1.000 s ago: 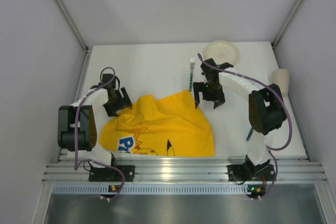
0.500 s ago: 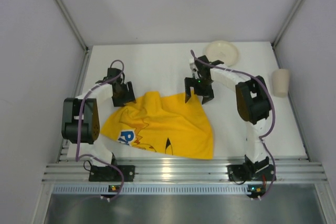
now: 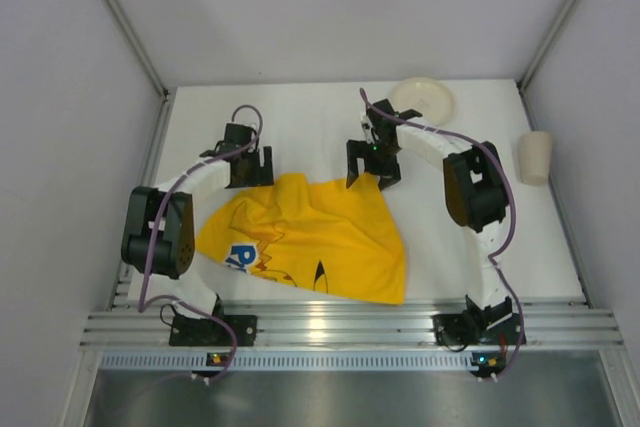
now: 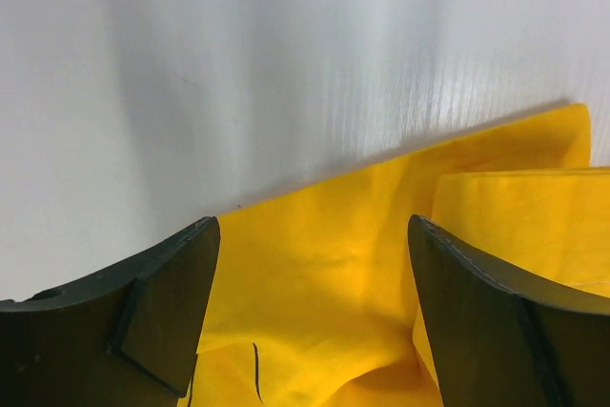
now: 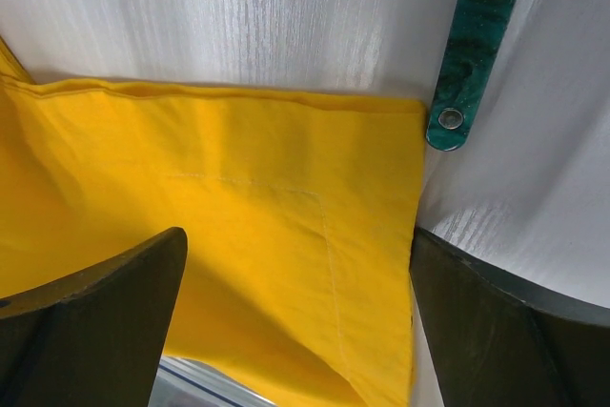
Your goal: Set the dinner table for one person
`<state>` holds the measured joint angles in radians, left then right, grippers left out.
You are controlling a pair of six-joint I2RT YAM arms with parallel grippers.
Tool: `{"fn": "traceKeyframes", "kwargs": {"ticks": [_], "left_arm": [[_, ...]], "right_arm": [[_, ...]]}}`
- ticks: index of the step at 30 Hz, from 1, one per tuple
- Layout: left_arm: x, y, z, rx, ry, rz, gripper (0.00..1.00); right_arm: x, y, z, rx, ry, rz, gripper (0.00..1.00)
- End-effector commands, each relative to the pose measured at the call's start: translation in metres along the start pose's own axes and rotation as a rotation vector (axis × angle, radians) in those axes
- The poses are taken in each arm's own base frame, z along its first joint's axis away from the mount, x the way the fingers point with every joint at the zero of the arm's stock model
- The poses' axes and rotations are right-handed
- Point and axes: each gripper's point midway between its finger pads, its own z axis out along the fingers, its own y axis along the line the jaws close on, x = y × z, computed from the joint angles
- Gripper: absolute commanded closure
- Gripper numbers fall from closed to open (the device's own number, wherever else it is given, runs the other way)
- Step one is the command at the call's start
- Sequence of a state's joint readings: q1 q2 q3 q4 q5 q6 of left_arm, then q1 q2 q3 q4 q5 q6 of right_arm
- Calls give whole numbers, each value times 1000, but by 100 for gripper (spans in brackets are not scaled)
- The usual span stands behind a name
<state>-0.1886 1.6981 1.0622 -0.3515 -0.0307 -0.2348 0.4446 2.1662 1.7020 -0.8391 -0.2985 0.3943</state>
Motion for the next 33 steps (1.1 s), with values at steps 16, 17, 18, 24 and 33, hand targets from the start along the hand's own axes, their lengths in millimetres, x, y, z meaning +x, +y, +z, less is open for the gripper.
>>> {"fn": "traceKeyframes", "kwargs": {"ticks": [16, 17, 18, 24, 33], "left_arm": [[-20, -8, 14, 13, -79, 60, 30], [-16, -7, 16, 14, -66, 59, 32], [-10, -7, 20, 15, -49, 60, 35], [8, -10, 21, 41, -16, 43, 44], [41, -25, 37, 94, 80, 75, 72]], "right_arm": [[9, -24, 8, 66, 50, -34, 2], [8, -25, 7, 67, 46, -33, 2], [8, -26, 6, 69, 48, -31, 2], [12, -33, 7, 81, 56, -23, 2], [17, -36, 17, 73, 67, -5, 6]]}}
